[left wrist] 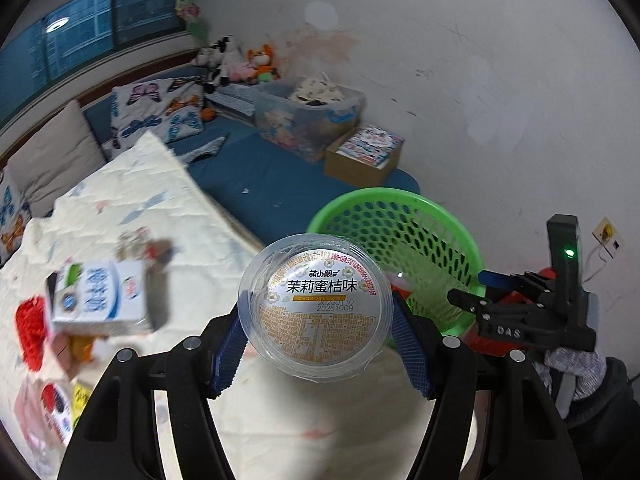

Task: Collect trash
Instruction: 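Carry the jelly cup over the green basket and open the left tool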

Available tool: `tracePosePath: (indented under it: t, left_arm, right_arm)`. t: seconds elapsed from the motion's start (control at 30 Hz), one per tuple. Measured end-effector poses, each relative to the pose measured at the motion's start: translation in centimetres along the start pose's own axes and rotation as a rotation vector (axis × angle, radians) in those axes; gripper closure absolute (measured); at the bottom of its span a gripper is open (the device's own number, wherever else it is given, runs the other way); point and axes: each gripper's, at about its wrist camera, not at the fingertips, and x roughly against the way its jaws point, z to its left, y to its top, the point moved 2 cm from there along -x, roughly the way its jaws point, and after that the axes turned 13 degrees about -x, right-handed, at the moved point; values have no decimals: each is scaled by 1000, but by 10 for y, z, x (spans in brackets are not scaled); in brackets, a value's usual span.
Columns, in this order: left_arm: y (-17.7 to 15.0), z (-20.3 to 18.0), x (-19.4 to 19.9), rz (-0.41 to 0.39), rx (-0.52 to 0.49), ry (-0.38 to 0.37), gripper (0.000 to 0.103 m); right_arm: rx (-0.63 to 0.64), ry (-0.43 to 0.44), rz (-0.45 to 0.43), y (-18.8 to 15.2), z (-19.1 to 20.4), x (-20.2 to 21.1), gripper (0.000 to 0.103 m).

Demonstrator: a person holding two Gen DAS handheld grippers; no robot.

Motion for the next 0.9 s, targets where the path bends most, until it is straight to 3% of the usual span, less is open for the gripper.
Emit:
tracePosePath:
  t: [0.5, 0.83, 0.9]
  left_arm:
    - [31, -43, -70, 80, -56, -84, 38]
    - [33, -50, -89, 110, -69, -92, 36]
    - [33, -50, -89, 108, -64, -92, 32]
  right_arm:
    - [-34, 26, -56, -5, -17, 35, 29]
    - [-45, 33, -56, -7, -17, 37, 29]
    - [-45, 32, -56, -7, -17, 37, 29]
